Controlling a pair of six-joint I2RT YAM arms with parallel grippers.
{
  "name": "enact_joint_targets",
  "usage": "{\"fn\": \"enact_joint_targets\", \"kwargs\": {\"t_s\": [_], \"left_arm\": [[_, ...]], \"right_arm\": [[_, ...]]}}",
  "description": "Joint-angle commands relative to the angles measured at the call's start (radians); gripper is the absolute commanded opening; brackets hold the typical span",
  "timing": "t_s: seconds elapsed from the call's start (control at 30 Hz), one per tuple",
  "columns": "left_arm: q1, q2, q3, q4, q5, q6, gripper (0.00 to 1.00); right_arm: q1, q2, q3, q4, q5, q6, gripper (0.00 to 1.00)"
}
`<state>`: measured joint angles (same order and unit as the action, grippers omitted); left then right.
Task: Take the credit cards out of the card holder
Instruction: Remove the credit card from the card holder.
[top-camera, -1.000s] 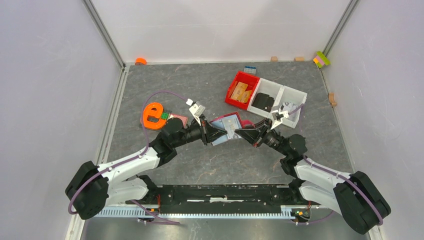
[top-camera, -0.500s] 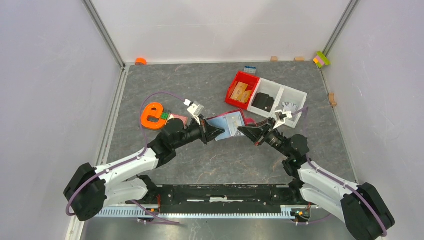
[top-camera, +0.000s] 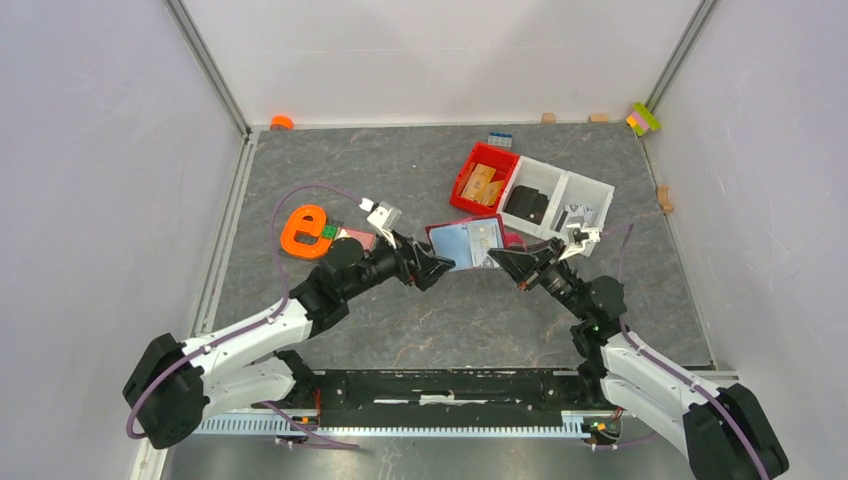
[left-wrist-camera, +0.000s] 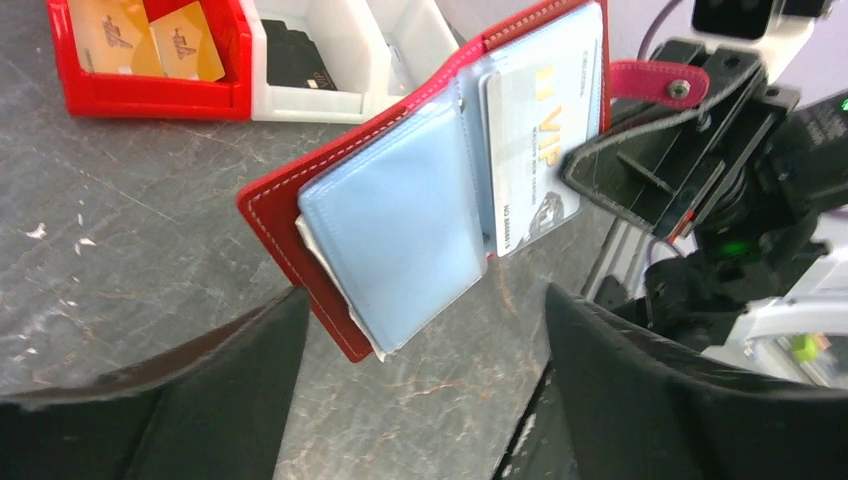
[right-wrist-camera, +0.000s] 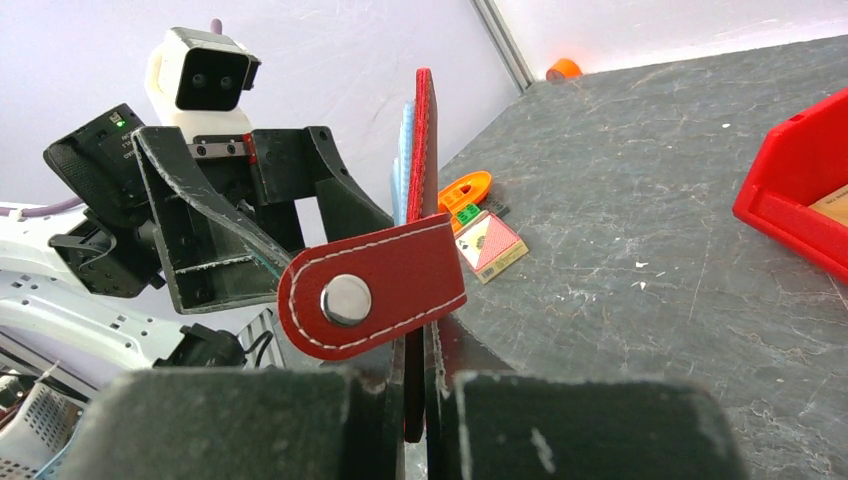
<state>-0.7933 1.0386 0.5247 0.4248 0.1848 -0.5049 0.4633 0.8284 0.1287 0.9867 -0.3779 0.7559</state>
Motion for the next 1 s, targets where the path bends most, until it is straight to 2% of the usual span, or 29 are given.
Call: {"fn": "enact_joint_targets", "kwargs": {"t_s": [0.0, 0.37, 0.43, 0.5, 0.6, 0.77, 0.83, 0.87, 0.97], "left_arm": [[-0.001, -0.029, 0.005, 0.017, -0.044, 0.032, 1.0], [0.0, 0.028, 0.027, 0.051, 0.038, 0.026, 1.0], [0.0, 0.027, 0.021, 0.087, 0.082, 0.025, 0.95], [0.0, 0.025, 0.008, 0.131, 0.122, 0.024, 0.87], [0.0, 0.009, -0.011, 0.188, 0.157, 0.019, 0.68], [0.0, -0.018, -0.036, 0.212, 0.136, 0.018, 0.22], [0.0, -0.022, -0.035, 0.202, 0.12, 0.02, 0.08], [0.0, -0.022, -0.033, 0.197, 0.115, 0.02, 0.03], [0.0, -0.015, -0.027, 0.184, 0.108, 0.017, 0.02]], "right_arm": [[-0.017, -0.022, -0.018, 0.113, 0.009, 0.043, 0.0], [-0.02, 0.061, -0.016, 0.323, -0.122, 0.142, 0.0], [-0.02, 0.09, -0.011, 0.365, -0.149, 0.16, 0.0], [-0.021, 0.118, -0.009, 0.409, -0.17, 0.183, 0.0], [-0.021, 0.143, -0.002, 0.426, -0.19, 0.188, 0.0], [-0.021, 0.158, 0.012, 0.392, -0.207, 0.152, 0.06], [-0.02, 0.155, 0.021, 0.351, -0.208, 0.126, 0.09], [-0.021, 0.155, 0.027, 0.327, -0.208, 0.114, 0.11], [-0.02, 0.144, 0.034, 0.292, -0.205, 0.091, 0.22]]}}
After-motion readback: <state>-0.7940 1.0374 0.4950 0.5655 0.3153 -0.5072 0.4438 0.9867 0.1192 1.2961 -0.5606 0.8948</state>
